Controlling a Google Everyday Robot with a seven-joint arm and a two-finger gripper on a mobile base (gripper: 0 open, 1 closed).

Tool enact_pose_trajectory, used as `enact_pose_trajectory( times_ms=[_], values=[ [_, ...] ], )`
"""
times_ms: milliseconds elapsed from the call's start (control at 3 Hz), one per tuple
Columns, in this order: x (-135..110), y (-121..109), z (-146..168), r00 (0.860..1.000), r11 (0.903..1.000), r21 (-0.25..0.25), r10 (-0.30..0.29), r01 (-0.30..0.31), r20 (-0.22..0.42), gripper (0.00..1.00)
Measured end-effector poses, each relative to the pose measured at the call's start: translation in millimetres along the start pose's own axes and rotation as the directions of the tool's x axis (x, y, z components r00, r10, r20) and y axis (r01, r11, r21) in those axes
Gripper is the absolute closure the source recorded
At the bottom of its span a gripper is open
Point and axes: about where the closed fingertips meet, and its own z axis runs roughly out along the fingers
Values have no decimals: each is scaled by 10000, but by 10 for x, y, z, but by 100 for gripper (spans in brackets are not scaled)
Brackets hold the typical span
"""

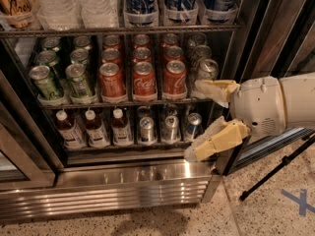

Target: Pick coke can from middle shelf of fridge

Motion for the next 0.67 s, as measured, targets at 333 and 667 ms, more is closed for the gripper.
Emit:
enact_pose_trajectory(
  times_ms=[333, 667],
  values=[
    [0, 0, 1, 10000, 10000, 0, 0, 0, 0, 0],
    [425, -66, 380, 9982, 9980, -206, 593, -593, 6, 0]
  ],
)
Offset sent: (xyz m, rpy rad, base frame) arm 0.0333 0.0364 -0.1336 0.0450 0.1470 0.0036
